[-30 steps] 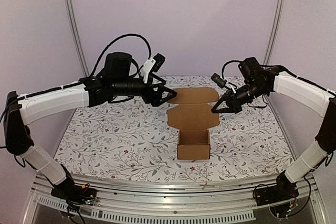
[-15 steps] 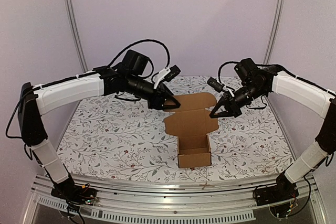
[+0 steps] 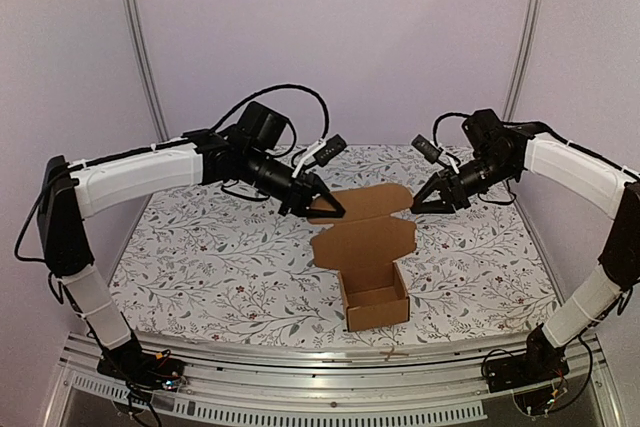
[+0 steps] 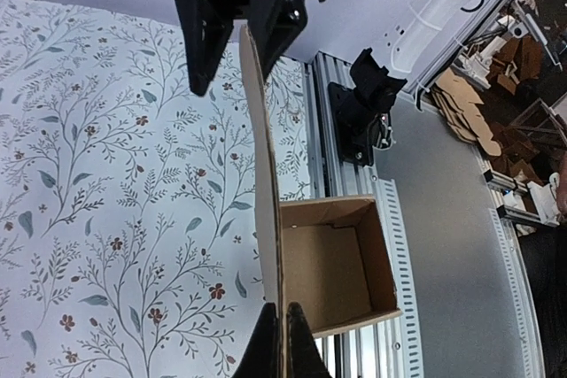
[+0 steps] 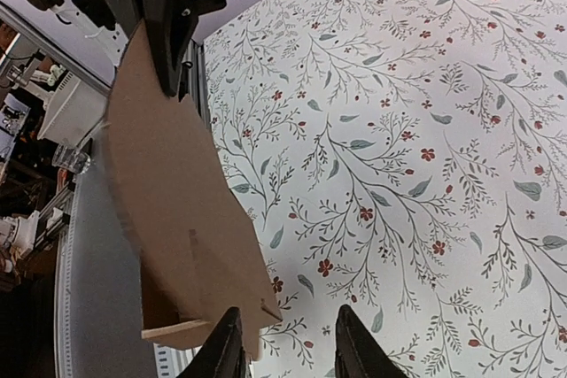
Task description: Fold the paper box
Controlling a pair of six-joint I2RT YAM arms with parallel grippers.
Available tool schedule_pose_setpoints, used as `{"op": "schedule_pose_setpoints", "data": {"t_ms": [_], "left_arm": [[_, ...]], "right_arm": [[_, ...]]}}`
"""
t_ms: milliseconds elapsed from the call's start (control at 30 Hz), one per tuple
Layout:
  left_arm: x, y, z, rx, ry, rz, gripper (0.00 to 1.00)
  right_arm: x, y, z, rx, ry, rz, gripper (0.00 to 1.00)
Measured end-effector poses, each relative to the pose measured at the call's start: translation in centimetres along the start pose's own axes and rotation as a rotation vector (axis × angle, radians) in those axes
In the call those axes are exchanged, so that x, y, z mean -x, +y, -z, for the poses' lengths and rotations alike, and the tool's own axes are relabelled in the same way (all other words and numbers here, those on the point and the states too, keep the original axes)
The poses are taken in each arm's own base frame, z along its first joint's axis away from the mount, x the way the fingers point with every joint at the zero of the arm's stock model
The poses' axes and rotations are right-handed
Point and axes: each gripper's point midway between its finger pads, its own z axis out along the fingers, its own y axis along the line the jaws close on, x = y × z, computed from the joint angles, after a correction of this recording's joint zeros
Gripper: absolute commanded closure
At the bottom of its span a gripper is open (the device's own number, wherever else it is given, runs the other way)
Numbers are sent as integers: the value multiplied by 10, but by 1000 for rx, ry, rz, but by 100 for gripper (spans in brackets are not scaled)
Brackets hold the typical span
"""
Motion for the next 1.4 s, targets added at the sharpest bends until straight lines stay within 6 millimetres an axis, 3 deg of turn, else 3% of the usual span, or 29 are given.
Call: {"op": "schedule_pose_setpoints", "data": {"t_ms": [133, 267, 433, 567, 967, 1167, 1400], "left_arm": [[-4, -9, 4, -39, -6, 3, 100], [-3, -12, 7, -46, -36, 9, 100], [-1, -4, 14, -15, -92, 28, 100], [6, 2, 18, 1, -123, 34, 100], [16, -3, 20, -32, -193, 49, 100], [21, -4, 22, -66, -250, 59, 100], [21, 0, 27, -90, -306, 98, 100]], "right_arm": [[2, -20, 22, -43, -54, -27, 66], [2, -21, 19, -30, -52, -28, 61], [-3, -3, 0, 29, -7, 26, 52], [-8, 23, -14, 114, 28, 82, 46], [-10, 45, -19, 224, 19, 78, 41], [2, 41, -23, 227, -14, 42, 52], [9, 41, -29, 270, -38, -15, 85]]}}
